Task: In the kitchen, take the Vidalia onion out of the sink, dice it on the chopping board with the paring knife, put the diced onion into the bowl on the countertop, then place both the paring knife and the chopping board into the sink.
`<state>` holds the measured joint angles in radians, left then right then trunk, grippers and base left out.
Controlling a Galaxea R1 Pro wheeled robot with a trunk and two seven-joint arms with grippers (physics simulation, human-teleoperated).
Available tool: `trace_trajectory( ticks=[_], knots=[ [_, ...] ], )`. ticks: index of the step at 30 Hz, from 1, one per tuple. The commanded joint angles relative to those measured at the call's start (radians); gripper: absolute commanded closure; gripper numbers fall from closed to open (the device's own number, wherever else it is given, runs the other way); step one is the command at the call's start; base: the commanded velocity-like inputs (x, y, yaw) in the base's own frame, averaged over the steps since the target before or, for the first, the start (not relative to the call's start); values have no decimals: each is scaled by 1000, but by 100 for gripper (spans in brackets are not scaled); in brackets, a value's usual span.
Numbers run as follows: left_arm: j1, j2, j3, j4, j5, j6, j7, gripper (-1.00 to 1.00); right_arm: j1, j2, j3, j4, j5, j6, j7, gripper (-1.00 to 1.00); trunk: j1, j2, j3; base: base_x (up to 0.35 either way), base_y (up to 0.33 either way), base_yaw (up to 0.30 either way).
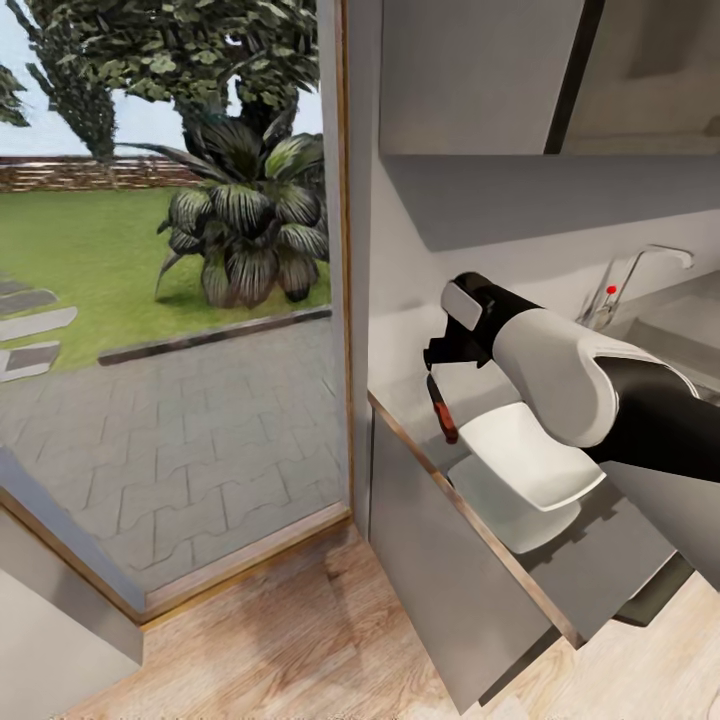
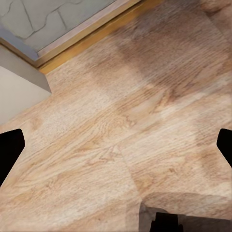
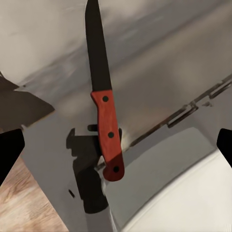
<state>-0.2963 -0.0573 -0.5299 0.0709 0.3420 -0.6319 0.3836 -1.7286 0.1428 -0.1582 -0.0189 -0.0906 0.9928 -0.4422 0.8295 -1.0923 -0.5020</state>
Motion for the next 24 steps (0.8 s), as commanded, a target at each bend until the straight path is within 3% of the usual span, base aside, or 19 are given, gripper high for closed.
trace_trajectory(
  ticks=[1,9,17,24],
  knots=[
    [-2,-1,-9,4,5,-5,3,-100,0,1,-3,-1,-9,2,-10,-100,0,-1,-2,0,0,0],
    [-1,-1,-9,3,5,-4,3,-100,0,1,-3,-1,-9,2,-10,-100,0,-1,-15,20,-6,0],
    [-2,-1,-9,4,5,-5,3,-100,1,1,-3,-1,-9,1,-10,-100,0,-1,-28,201,61,0],
    [-2,-1,-9,3,5,-5,3,-100,2,-1,-4,-1,-9,1,-10,-100,0,-1,-39,32,12,0]
  ],
)
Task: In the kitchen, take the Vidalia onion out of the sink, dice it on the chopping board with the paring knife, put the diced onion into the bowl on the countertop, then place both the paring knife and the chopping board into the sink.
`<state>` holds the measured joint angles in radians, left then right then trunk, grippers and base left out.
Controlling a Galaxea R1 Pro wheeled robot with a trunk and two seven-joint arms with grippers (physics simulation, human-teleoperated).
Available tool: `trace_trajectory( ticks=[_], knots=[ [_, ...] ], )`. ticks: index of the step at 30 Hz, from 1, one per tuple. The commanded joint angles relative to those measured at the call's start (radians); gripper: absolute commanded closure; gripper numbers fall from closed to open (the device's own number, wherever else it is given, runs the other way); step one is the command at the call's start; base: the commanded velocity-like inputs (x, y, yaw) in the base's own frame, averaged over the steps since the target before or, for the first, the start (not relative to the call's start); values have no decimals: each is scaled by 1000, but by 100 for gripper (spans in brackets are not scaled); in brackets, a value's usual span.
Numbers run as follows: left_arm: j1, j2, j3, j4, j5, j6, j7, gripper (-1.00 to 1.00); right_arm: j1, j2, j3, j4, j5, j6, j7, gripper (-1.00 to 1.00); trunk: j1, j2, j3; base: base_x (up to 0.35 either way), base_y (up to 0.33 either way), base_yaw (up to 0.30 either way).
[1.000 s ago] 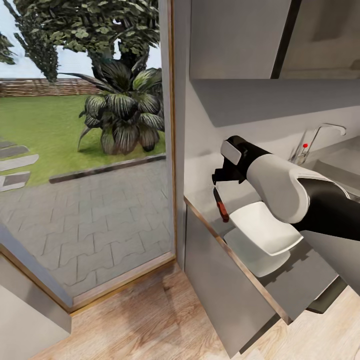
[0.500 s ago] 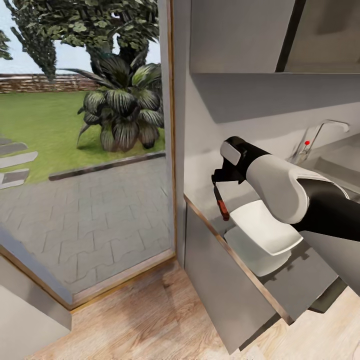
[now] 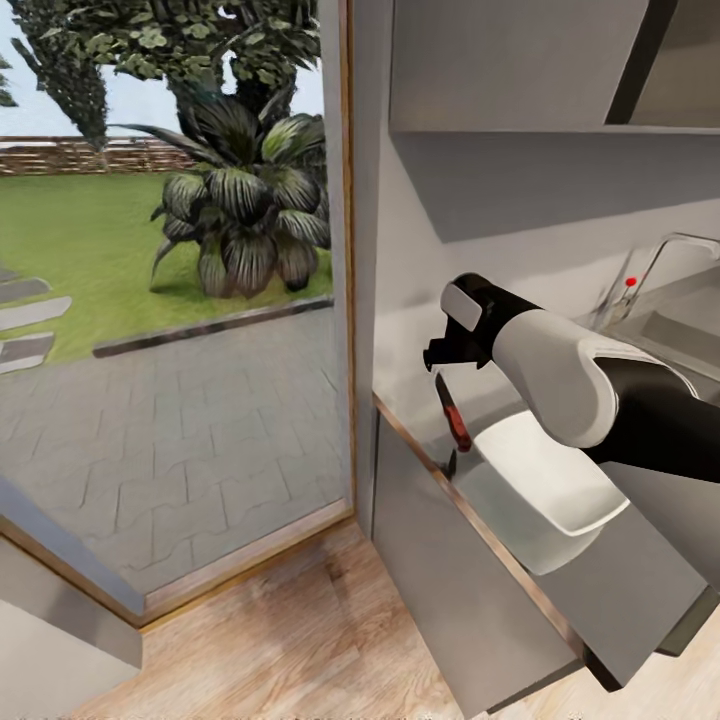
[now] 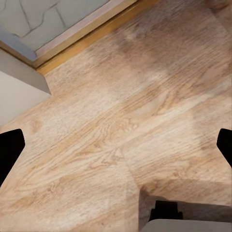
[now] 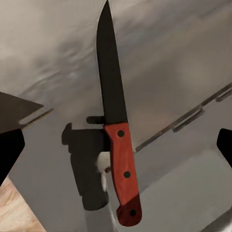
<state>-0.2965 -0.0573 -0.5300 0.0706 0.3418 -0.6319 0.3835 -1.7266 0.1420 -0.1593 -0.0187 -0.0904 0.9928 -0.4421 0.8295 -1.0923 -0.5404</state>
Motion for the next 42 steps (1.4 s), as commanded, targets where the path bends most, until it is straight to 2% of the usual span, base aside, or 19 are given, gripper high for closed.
trace_trajectory(
  ticks=[1,6,7,8,12,42],
  knots=[
    [-1,-1,-8,4,5,-5,3,-100,0,0,-3,-1,-9,1,-10,-100,0,-1,-3,4,2,0],
    [-1,-1,-8,5,5,-5,3,-100,2,-5,-3,-1,-9,2,-10,-100,0,-1,-11,1,0,0],
    [-1,-1,-8,4,5,-5,3,-100,2,-10,-3,-1,-9,2,-10,-100,0,-1,-12,0,0,0],
    [-1,-1,-8,5,5,-5,3,-100,4,-26,-3,-1,-9,1,-10,-100,0,-1,-14,0,0,0],
    [-1,-2,-8,5,5,-5,3,-100,7,-37,-3,-1,-9,1,-10,-100,0,-1,-20,0,0,0],
    [-1,-1,-8,5,5,-5,3,-100,64,-39,-3,-1,-9,-3,-7,-100,0,-1,-69,0,0,0]
  ],
)
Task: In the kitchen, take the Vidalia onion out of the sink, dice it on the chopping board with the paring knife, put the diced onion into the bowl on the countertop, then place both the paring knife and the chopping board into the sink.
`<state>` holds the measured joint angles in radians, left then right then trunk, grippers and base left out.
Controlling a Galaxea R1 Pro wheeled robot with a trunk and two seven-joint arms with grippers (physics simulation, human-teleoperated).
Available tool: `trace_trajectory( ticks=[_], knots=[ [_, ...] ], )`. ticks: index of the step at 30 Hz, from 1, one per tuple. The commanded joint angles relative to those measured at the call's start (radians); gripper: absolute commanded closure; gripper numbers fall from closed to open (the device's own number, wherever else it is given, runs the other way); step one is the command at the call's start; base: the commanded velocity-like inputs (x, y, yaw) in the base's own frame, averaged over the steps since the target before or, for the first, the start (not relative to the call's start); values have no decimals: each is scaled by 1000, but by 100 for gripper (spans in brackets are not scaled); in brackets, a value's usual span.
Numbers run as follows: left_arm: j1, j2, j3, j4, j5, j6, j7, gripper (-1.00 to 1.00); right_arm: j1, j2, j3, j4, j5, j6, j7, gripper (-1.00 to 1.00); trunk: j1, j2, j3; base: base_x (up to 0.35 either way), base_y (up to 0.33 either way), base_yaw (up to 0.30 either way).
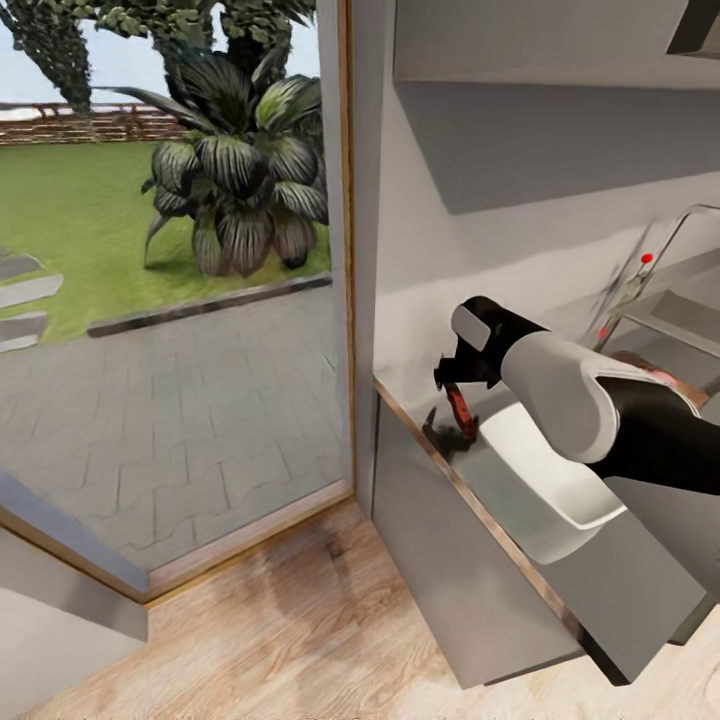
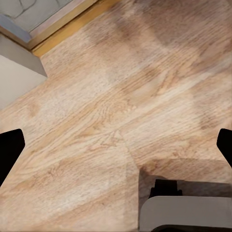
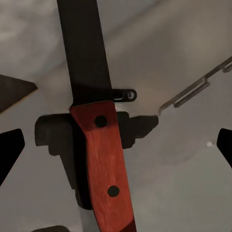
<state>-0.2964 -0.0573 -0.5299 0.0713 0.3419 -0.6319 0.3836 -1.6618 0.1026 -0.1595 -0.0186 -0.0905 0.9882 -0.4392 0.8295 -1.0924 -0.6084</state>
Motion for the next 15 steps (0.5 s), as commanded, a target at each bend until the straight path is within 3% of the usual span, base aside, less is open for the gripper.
trace_trajectory(
  ticks=[1,15],
  knots=[
    [-1,-1,-9,4,5,-5,3,-100,1,0,-3,-1,-9,1,-10,-100,0,-1,-3,0,0,0],
    [-1,-1,-9,4,5,-5,3,-100,2,-1,-3,-1,-9,1,-10,-100,0,-1,-25,0,0,0]
  ],
)
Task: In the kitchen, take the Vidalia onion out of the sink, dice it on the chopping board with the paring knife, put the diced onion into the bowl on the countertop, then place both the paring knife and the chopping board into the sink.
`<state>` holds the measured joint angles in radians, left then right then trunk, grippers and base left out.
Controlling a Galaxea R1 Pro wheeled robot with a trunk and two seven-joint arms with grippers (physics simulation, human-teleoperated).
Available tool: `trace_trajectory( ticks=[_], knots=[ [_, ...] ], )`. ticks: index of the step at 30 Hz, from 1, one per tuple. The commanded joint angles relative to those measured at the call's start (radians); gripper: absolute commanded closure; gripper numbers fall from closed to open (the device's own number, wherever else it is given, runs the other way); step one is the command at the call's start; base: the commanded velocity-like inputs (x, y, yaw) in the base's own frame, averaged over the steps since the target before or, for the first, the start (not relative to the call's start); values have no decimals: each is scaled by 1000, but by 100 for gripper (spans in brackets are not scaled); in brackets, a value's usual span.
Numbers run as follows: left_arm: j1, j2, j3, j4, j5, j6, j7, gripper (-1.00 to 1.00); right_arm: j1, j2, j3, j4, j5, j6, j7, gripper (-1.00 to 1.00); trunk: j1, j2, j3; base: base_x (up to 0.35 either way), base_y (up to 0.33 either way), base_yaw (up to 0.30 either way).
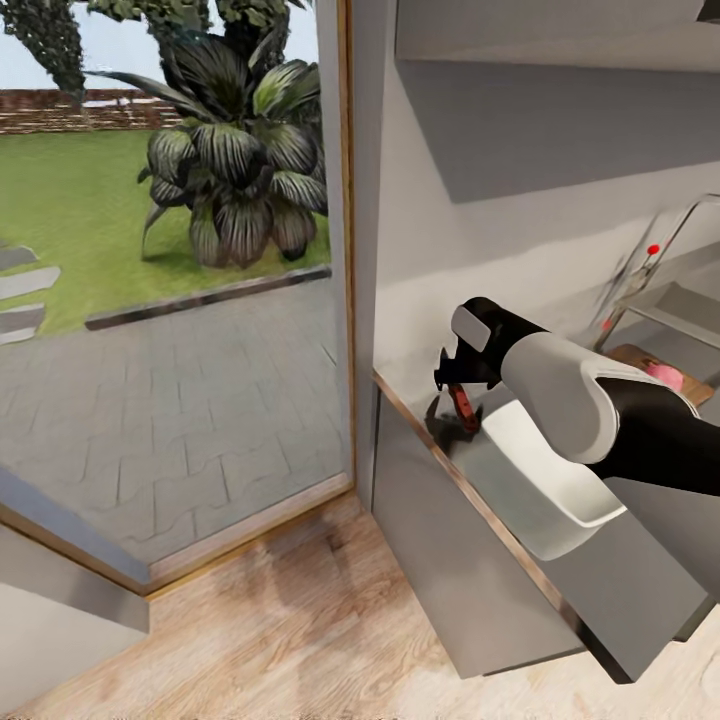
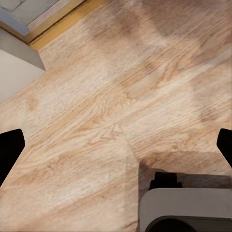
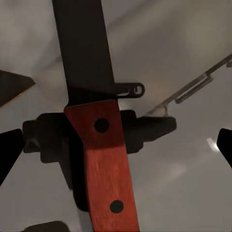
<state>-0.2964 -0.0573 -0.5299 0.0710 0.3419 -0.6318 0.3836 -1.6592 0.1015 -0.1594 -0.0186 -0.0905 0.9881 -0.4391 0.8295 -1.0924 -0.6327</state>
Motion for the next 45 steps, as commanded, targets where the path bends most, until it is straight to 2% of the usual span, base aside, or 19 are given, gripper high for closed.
trace_trajectory(
  ticks=[1,23,32,33,45],
  knots=[
    [-1,-1,-8,4,5,-5,3,-100,0,0,-3,-1,-9,1,-10,-100,0,-1,-3,0,0,0],
    [-1,-3,-8,3,5,-5,3,-100,1,1,-3,-1,-9,1,-10,-100,0,-1,-38,-33,0,0],
    [-1,-3,-8,3,5,-5,3,-100,1,1,-3,-1,-9,1,-10,-100,0,-1,-43,0,0,0],
    [-1,-3,-8,3,5,-5,3,-100,1,0,-3,-1,-9,1,-10,100,0,-1,-43,0,0,0],
    [-1,-3,-8,3,5,-5,3,-100,1,0,-3,-2,-9,2,-10,100,0,-1,-43,0,0,0]
  ],
)
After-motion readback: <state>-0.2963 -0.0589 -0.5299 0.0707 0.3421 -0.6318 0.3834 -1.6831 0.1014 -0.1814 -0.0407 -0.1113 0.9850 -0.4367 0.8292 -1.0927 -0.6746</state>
